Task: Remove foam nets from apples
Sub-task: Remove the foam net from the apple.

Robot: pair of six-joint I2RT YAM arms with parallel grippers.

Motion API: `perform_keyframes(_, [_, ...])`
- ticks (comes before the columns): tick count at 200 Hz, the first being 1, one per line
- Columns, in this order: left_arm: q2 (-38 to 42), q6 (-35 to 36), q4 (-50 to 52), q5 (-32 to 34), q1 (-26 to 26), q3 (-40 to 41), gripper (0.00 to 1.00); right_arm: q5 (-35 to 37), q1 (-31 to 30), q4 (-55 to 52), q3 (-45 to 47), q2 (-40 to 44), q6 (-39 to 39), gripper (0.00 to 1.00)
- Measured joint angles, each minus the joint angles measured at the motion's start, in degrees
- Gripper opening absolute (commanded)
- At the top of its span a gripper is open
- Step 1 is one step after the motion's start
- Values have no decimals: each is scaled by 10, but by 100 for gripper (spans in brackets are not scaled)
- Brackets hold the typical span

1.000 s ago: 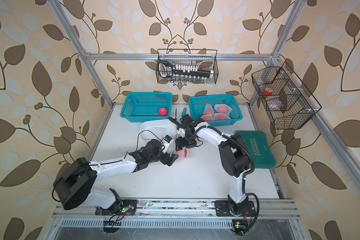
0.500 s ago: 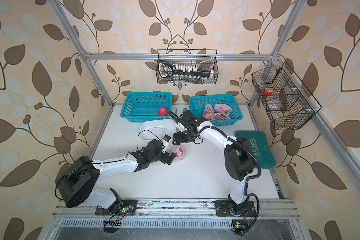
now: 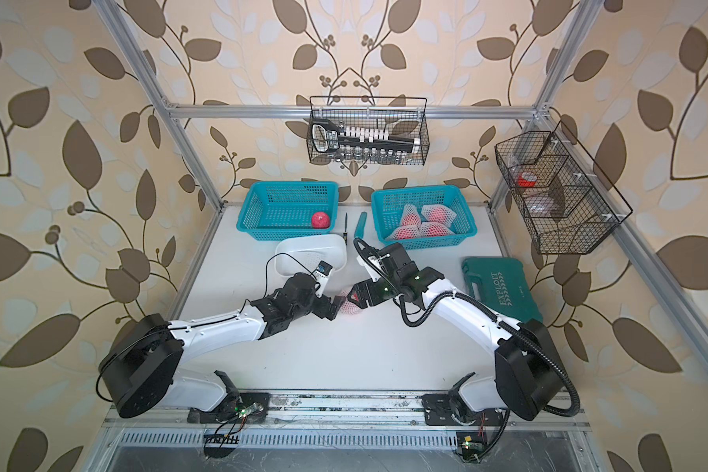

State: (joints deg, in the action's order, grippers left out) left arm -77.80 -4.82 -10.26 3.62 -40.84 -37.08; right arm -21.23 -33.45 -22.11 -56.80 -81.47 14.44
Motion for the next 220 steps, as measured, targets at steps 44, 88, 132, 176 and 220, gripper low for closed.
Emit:
perform_keyframes(44, [110,0,2,3,0,25,99,21,-21,14,-2,-37,-1,85])
perform_keyframes(88, [130,-2,28,14,0,50,99,80,-44,-5,-3,-46,-1,84])
perform_keyframes(132, [129,-7,34,13,0,56,99,125,-45,-19,-3,-37,16,86])
perform_keyframes(176, [129,-10,32,14,0,68,99,122,-55,-14,-11,-63,29,72])
perform_keyframes(220, [129,-12,32,14,0,68,99,116,-58,-17,-45,-115,29,24])
